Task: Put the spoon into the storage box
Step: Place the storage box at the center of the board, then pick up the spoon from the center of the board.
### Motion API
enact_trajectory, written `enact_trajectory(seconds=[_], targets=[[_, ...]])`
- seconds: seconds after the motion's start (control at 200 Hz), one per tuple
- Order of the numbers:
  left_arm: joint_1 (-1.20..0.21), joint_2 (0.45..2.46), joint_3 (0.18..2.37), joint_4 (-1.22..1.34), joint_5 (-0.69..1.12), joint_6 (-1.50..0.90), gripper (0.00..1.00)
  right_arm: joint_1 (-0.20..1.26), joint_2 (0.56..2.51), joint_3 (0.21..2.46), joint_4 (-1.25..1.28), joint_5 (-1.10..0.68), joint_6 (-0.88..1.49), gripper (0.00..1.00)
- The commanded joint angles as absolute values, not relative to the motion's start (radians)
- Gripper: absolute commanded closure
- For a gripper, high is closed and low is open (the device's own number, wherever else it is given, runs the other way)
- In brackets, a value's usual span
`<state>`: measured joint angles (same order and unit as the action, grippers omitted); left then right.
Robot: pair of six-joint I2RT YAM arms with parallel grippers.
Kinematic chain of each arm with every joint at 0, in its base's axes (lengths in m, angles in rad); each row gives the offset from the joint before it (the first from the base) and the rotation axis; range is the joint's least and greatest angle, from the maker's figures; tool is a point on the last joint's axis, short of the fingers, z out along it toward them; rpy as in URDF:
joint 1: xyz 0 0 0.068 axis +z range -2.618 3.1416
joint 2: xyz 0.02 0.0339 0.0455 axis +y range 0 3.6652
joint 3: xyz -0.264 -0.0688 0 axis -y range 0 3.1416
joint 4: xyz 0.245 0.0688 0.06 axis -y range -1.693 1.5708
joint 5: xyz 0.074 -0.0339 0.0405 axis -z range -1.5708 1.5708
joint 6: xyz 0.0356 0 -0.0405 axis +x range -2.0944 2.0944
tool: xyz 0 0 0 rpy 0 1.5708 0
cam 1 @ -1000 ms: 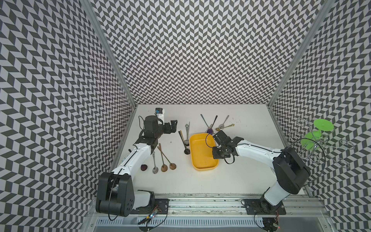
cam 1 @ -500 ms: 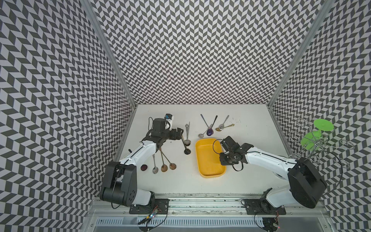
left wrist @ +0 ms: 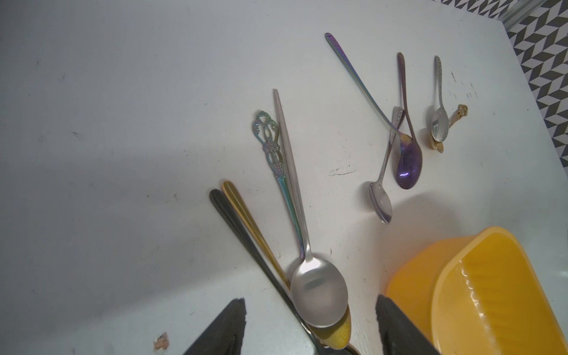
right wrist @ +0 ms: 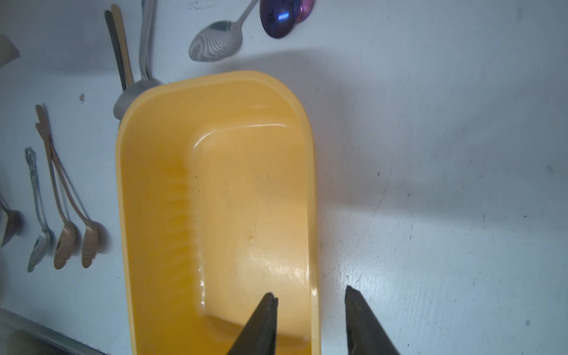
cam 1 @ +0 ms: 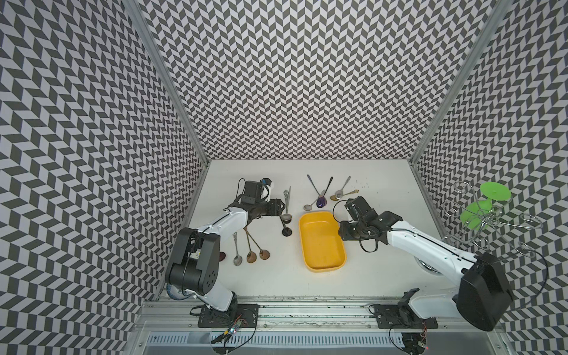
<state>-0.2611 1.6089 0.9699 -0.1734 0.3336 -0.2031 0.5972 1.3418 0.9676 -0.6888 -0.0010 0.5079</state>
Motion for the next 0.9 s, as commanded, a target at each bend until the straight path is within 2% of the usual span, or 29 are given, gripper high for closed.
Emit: enact_trajectory(seconds=[0.0,0.155,0.486,0.596,0.806,0.896], targets=[[-0.279,1.656,1.038,-0.206,0.342,-0.197,0.3,0.556,1.267,1.02,-0.725,0.034,0.455,0.58],[-0.32,1.747,1.147,-0.268,0.278,-0.159,0.38,0.488,1.19,1.062,-0.744,0.066,0.391,0.52],[-0.361,1.887,1.304,-0.358,0.164,-0.156,0.4,0.379,1.039,1.063,-0.7,0.155,0.222,0.36],[-0.371,1.931,1.352,-0.387,0.137,-0.151,0.47,0.371,0.987,1.012,-0.651,0.197,0.163,0.33],[-0.38,1.987,1.415,-0.421,0.089,-0.142,0.49,0.371,0.861,0.853,-0.509,0.229,0.123,0.23],[-0.383,2.006,1.431,-0.431,0.084,-0.138,0.54,0.372,0.822,0.799,-0.464,0.225,0.11,0.2]])
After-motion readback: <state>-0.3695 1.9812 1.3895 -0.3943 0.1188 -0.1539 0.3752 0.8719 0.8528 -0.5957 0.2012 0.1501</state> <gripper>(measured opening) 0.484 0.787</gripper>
